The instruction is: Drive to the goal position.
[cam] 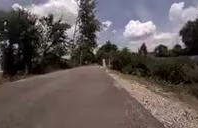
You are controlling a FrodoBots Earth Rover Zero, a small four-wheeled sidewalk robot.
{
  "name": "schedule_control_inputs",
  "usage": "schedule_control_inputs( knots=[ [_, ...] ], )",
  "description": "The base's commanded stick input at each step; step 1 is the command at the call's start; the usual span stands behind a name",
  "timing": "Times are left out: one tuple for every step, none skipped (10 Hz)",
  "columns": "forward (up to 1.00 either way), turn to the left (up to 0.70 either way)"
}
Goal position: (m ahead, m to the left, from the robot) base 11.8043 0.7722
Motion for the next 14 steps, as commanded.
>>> schedule_control_inputs(
  knots=[
    [0.70,0.00],
    [0.70,0.00],
    [0.70,0.00],
    [0.70,0.00],
    [0.70,0.00],
    [0.70,0.00],
    [0.70,0.00],
    [0.70,0.00],
    [0.70,0.00],
    [0.70,0.00],
    [0.70,0.00],
    [0.70,0.00],
    [0.70,0.00],
    [0.70,0.00]
  ],
)
